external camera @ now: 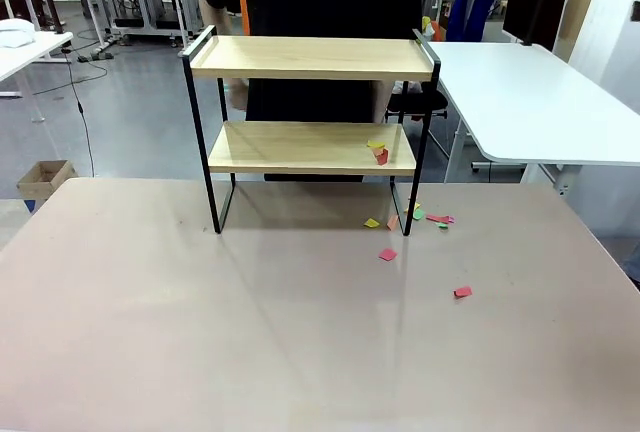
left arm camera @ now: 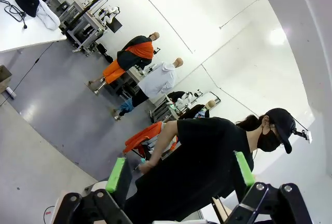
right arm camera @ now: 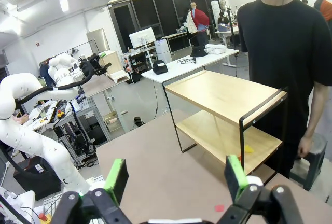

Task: Clean the shelf.
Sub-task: Hand the Duster back to the human.

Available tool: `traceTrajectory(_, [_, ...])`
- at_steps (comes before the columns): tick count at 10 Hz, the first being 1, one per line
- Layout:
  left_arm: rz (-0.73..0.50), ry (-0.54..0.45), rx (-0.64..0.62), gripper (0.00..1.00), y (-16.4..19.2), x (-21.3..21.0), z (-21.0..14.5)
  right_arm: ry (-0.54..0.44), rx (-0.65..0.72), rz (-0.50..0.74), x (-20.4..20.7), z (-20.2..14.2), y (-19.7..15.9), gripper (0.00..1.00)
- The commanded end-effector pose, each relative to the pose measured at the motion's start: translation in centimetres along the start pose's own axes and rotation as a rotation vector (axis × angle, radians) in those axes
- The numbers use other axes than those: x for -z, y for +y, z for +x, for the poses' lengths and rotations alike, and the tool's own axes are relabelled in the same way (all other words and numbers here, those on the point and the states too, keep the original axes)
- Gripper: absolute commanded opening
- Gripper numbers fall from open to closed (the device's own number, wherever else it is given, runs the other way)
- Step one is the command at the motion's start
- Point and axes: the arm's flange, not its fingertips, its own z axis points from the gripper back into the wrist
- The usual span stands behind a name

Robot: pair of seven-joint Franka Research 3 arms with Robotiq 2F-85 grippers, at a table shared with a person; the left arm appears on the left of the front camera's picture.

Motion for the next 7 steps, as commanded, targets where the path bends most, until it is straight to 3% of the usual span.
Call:
traceTrajectory(1, [0.002,-0.008,0.011,1.00,-0.15,-0.17,0.05,-0.023,-0.013,0.006,0.22,0.17,-0.16,1.00])
traceTrajectory(7, [0.002,-0.008,0.011,1.00,-0.15,-0.17,0.05,-0.023,-0.013,0.006,0.22,0.17,-0.16,1.00])
